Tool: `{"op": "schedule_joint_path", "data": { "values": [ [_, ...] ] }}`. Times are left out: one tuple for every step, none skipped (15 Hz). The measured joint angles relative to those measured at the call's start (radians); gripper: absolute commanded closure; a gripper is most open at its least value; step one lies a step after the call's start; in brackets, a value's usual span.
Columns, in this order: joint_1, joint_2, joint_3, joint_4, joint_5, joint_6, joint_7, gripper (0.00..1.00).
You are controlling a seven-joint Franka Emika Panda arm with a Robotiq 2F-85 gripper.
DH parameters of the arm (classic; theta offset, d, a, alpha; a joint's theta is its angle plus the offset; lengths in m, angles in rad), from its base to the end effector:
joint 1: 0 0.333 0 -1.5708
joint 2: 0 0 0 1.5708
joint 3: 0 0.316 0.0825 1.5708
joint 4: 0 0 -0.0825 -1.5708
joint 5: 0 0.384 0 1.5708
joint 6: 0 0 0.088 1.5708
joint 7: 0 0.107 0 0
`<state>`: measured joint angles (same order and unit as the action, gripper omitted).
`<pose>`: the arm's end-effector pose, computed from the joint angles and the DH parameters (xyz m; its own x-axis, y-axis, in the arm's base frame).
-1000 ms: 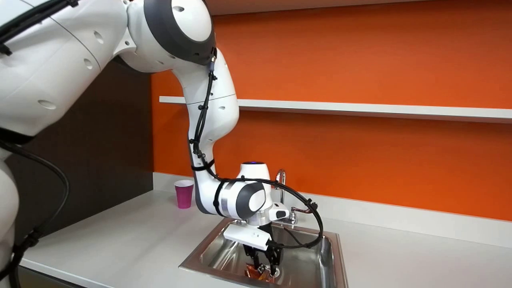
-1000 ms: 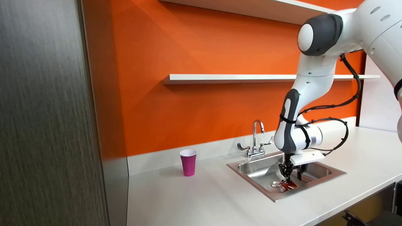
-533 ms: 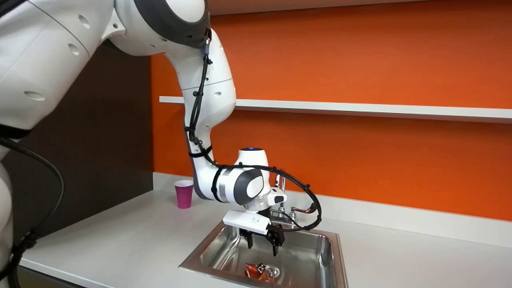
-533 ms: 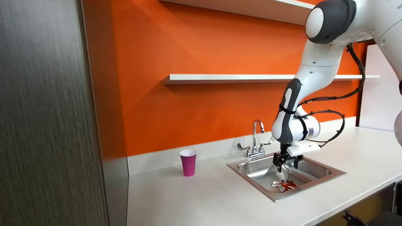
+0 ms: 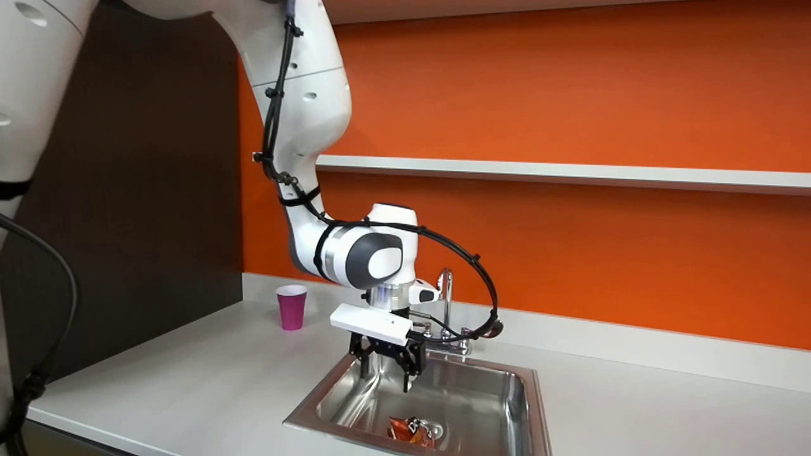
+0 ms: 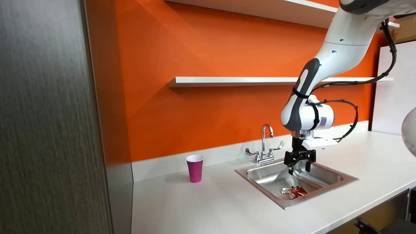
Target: Put the orange packet into the sink
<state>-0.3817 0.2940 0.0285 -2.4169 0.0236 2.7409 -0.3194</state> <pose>0.4662 -0.1723 0.1928 0.9978 -0.0568 0.0340 -0.0566 -0.9984 -0.0078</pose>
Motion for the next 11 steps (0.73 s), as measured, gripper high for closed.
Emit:
{"op": "schedule_joint_path", "data": {
  "values": [
    [0.004, -0.034, -0.004, -0.02, 0.0, -0.037, -0.009, 0.0],
    [0.013, -0.067, -0.012, -0.041, 0.0, -0.071, -0.016, 0.0],
    [0.027, -0.101, -0.024, -0.062, -0.002, -0.105, -0.02, 0.0],
    [0.044, -0.136, -0.039, -0.085, -0.006, -0.138, -0.021, 0.0],
    [0.062, -0.169, -0.055, -0.107, -0.016, -0.169, -0.021, 0.0],
    [0.08, -0.201, -0.071, -0.128, -0.03, -0.198, -0.021, 0.0],
    [0.095, -0.232, -0.086, -0.148, -0.047, -0.226, -0.021, 0.0],
    [0.106, -0.26, -0.097, -0.167, -0.059, -0.247, -0.02, 0.0],
    [0.111, -0.282, -0.103, -0.182, -0.064, -0.255, -0.02, 0.0],
    [0.113, -0.296, -0.106, -0.192, -0.066, -0.258, -0.02, 0.0],
    [0.114, -0.302, -0.106, -0.196, -0.066, -0.259, -0.02, 0.0]
  ]
}}
